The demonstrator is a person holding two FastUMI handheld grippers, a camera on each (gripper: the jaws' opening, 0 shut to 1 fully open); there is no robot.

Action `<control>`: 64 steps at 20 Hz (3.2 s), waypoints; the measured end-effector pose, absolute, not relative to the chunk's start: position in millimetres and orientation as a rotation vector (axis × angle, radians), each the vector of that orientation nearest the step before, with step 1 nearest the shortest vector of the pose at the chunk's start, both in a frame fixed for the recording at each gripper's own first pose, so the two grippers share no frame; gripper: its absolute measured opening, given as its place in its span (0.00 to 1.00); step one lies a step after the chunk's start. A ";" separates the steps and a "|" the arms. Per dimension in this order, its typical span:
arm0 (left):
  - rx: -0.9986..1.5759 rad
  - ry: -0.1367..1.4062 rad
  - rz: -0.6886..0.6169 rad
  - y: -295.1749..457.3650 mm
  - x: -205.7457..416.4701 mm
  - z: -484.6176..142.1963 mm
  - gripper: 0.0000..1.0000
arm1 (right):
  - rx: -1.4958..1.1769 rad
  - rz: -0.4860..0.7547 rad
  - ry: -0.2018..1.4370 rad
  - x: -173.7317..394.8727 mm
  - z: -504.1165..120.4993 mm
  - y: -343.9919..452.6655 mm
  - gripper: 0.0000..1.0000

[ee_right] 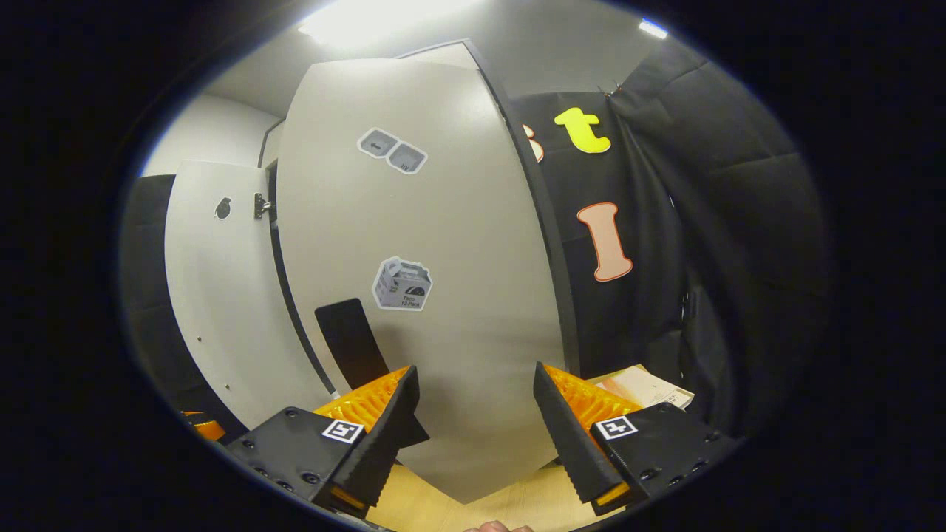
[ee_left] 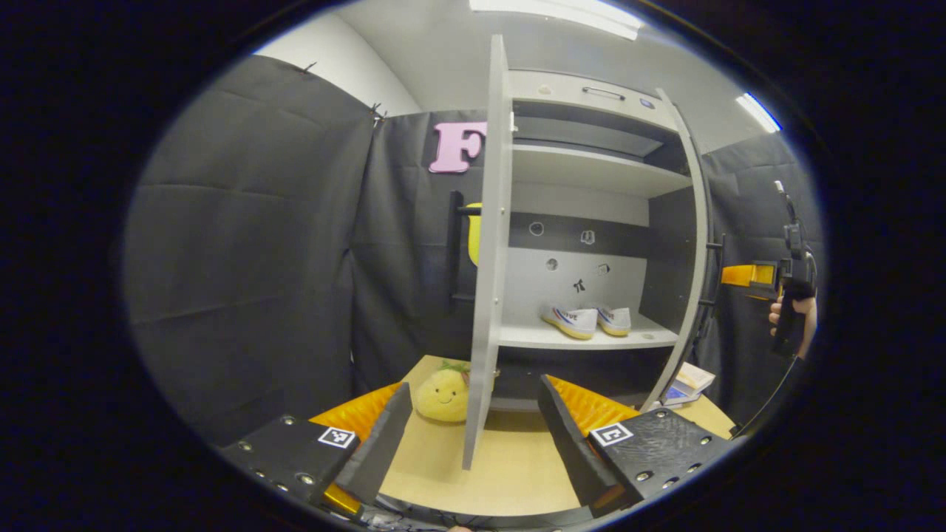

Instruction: Grab one shoe with the right hand and put it into the shoe cabinet, grab the other shoe with the left hand and put it into the shoe cabinet; then close the right door with the right hand and the left door with the left hand.

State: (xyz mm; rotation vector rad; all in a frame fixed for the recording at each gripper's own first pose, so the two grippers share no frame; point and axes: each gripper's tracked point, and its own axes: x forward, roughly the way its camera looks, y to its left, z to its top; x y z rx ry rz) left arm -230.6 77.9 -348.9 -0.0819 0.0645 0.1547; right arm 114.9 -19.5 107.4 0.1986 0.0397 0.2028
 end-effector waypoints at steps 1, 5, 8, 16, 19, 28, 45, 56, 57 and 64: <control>-0.083 0.061 0.172 86.0 -232.0 -347.1 0.98 | 0.189 0.192 0.031 117.1 109.4 -21.1 0.92; -0.067 0.038 0.252 130.9 -239.0 -337.5 0.99 | 0.189 0.168 0.026 122.8 109.3 -26.5 0.98; -0.061 -0.014 0.306 165.1 -241.9 -313.4 0.98 | 0.241 0.151 0.037 122.2 104.3 -34.4 0.98; -0.057 -0.099 0.253 212.5 -180.6 -261.0 0.99 | 0.192 0.046 0.065 104.2 85.8 -75.5 0.98; -0.101 -0.120 0.187 210.1 -145.9 -239.8 0.99 | 0.183 0.009 0.071 91.5 80.3 -89.3 0.98; -0.079 -0.101 0.053 205.1 -84.7 -238.5 0.97 | 0.170 -0.086 0.125 41.0 48.3 -110.5 0.92; -0.115 -0.024 0.092 57.0 -76.6 -248.4 0.94 | 0.053 0.067 0.153 90.2 17.1 -101.4 0.98; -0.079 -0.024 0.087 -53.2 -110.9 -266.9 0.94 | 0.045 0.056 -0.005 120.0 51.9 -142.5 0.98; -0.081 -0.030 0.090 -51.3 -121.0 -266.4 0.94 | 0.060 0.073 -0.025 122.0 59.0 -136.2 0.98; -0.108 -0.117 0.110 -20.5 -180.8 -245.1 0.94 | -0.042 0.075 -0.073 126.5 89.3 -89.0 0.98</control>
